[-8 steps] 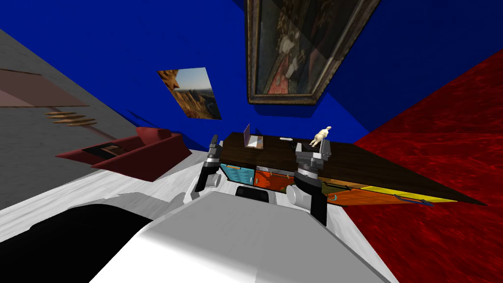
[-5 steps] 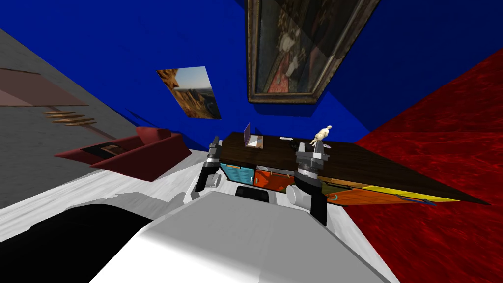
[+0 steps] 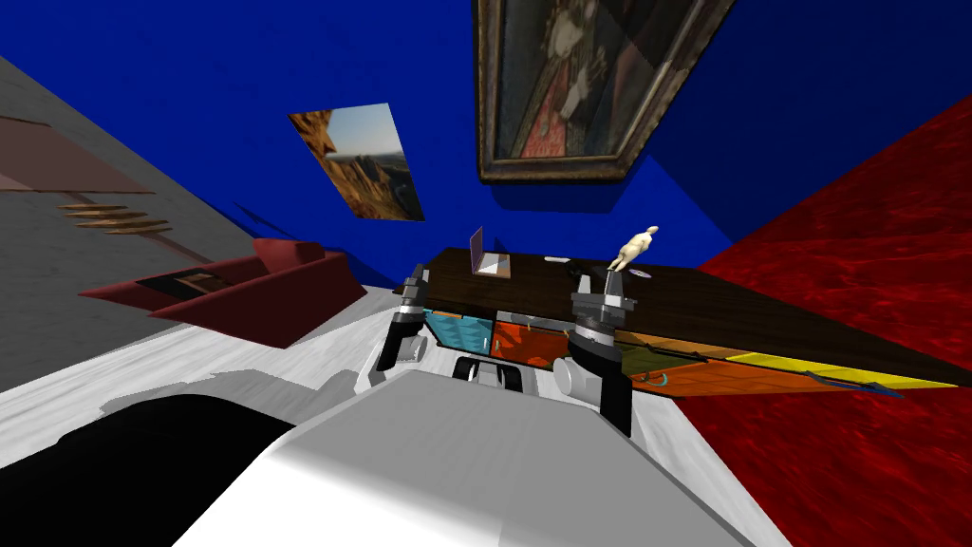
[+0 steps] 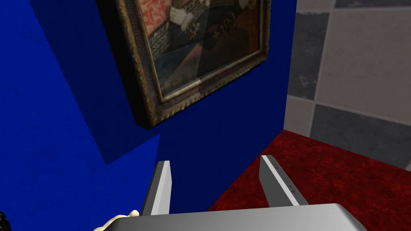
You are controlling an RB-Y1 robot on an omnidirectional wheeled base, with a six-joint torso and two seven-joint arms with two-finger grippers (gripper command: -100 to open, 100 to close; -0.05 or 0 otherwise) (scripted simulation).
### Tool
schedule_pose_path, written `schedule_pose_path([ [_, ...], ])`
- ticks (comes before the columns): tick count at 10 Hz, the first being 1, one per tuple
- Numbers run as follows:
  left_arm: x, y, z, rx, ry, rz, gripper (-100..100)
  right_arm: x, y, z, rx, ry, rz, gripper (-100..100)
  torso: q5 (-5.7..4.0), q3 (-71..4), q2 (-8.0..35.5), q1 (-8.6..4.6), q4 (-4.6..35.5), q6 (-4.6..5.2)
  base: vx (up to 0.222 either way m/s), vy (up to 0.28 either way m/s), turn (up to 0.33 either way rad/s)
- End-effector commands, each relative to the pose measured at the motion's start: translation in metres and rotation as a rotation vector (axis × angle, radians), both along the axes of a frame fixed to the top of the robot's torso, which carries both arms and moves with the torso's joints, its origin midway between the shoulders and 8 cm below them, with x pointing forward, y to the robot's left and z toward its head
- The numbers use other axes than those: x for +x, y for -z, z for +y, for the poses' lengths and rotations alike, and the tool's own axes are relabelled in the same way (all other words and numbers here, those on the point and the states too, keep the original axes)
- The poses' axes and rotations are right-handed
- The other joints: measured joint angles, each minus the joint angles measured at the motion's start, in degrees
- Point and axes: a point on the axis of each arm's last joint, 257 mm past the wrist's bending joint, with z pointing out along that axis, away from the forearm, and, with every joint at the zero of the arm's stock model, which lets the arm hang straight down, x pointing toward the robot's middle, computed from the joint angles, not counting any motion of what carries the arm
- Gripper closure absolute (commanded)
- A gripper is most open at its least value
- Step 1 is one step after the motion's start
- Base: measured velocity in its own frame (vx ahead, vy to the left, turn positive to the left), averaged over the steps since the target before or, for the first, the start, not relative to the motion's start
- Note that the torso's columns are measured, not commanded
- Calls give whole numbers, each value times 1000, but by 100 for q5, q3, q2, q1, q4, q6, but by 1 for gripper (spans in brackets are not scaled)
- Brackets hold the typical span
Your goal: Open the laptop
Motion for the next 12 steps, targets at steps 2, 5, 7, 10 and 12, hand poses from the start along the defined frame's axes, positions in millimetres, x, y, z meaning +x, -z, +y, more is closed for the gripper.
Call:
schedule_pose_path([
  [2,8,-2,-8,21,28,-2,-100,0,0,0,0,0,0,0,0,-1692,846,0,846,0,-15,-3,-1],
  [5,27,-6,-26,51,76,-12,-100,0,0,0,0,0,1,0,0,-2218,1116,-2,1110,0,-64,-12,3],
  [7,43,-9,-40,71,112,-19,-100,0,0,0,0,0,1,0,0,-2230,1111,1,1113,0,-54,-10,9],
  [10,62,-12,-55,94,146,-25,-100,0,0,0,0,0,1,0,0,-2233,1107,0,1113,0,-36,-13,9],
  [12,73,-17,-65,107,164,-33,-100,0,0,0,0,0,1,0,0,-2231,1112,0,1114,0,-30,-13,10],
])
